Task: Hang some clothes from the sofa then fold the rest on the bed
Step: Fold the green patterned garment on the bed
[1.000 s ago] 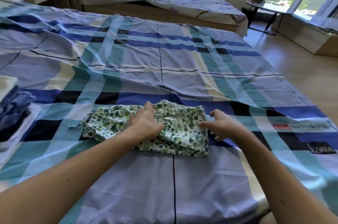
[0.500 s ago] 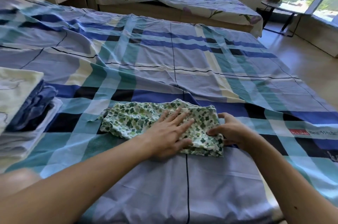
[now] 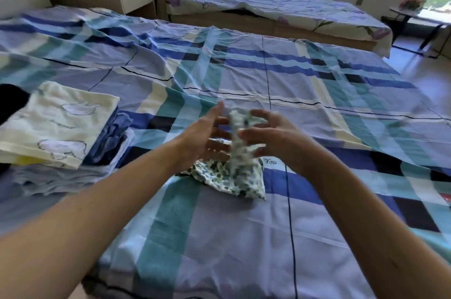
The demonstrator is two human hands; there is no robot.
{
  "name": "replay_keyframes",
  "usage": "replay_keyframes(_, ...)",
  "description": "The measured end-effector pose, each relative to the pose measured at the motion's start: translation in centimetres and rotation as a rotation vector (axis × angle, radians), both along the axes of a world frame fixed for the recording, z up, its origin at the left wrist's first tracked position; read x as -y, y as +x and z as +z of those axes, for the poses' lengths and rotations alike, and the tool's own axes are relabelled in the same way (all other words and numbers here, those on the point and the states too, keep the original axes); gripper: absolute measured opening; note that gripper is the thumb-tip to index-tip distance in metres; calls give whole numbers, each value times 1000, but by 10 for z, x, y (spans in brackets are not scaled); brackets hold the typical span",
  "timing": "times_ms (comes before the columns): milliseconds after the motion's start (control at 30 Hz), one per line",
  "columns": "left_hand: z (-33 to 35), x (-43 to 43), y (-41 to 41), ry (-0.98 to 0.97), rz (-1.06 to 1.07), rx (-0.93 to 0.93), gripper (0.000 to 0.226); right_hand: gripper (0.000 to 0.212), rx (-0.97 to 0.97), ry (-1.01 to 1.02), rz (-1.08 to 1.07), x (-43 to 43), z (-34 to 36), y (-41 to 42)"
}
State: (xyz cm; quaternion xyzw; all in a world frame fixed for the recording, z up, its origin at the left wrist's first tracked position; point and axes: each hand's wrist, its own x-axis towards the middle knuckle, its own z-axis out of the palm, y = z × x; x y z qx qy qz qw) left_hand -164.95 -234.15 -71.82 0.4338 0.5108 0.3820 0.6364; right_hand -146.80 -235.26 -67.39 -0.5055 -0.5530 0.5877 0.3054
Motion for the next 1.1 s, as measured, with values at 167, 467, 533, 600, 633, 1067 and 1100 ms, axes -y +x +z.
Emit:
replay_keyframes(167,-37,-6,-34,23,135,-473,51,49,65,35,-28,0,-38,-25)
replay_keyframes(467,-63,-16,-46,-30,121,-809,41,34,361,104,-130,11,-93,9)
replay_keyframes(533,-60,-20,-49,-95,113,-699,52,34,266,39,-138,9,-92,6)
replay_keyframes(600,-59,-20,-49,-126,105,-672,63,35,202,-4,-123,5,-93,3)
replay_keyframes(633,-58,-20,-47,-135,110,-658,65,35,164,-27,-108,2,-94,2)
replay_keyframes(1067,12,7,-59,234,243,-713,38,44,-395,-70,-100,-5,-63,-31)
replay_keyframes(1100,26,11,-70,267,269,-686,38,44,-412,-41,-88,-5,-54,-41)
